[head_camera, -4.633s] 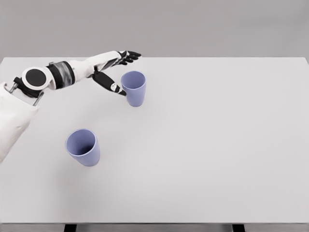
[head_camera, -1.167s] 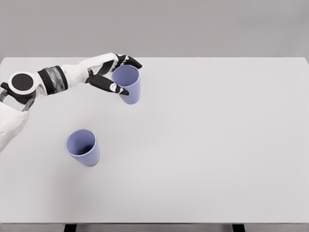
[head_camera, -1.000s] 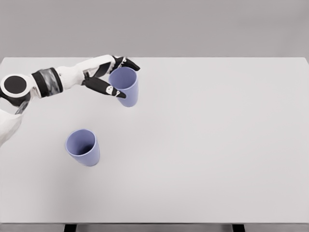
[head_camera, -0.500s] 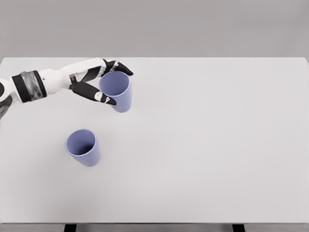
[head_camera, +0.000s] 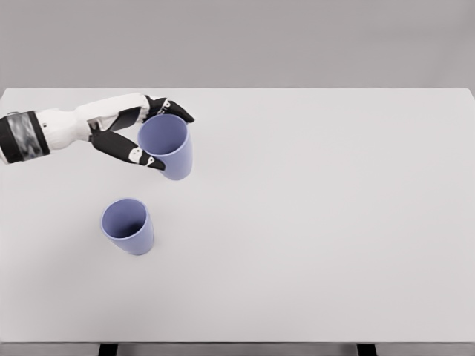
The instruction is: Place the right cup on the left cup with left arm
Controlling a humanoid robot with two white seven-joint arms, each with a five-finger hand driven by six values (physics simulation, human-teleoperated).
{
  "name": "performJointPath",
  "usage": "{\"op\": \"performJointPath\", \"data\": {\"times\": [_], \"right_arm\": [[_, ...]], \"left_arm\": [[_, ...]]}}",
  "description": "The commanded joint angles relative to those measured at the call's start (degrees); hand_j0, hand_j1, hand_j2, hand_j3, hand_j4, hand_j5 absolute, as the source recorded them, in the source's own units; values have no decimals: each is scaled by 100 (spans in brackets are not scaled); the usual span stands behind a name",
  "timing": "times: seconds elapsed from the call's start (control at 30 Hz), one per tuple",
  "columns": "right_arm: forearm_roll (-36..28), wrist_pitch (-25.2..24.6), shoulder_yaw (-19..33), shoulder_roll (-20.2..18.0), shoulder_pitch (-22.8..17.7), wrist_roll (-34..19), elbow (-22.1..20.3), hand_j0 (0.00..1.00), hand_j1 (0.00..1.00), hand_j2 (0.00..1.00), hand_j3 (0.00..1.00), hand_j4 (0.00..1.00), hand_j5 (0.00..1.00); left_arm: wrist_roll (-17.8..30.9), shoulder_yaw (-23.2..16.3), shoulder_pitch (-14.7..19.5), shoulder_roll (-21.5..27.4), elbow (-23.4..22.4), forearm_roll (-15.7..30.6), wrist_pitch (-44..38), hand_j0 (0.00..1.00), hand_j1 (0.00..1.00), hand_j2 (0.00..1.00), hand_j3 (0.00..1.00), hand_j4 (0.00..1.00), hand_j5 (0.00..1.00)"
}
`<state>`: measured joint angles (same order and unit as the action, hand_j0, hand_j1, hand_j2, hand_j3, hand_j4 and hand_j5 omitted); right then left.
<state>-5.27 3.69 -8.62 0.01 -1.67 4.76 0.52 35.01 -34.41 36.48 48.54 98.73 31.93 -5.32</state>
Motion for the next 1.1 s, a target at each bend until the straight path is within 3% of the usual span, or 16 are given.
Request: {"op": "performJointPath", "data": {"times": [0.0,0.33,1.07], "right_arm": [[-1,0,0,-1,0,-1,1,100,100,100,100,100,100],[-1,9,0,-1,0,-1,1,100,100,100,100,100,100],[-1,0,0,-1,0,-1,1,100,100,100,100,100,100]], "left_arm": [[-1,5,0,190,120,137,13,73,73,73,73,73,73],[-1,313,-211,674,436,507,40,73,73,73,73,73,73],[-1,277,-483,1096,445,814,962,73,73,73,73,73,73]]}}
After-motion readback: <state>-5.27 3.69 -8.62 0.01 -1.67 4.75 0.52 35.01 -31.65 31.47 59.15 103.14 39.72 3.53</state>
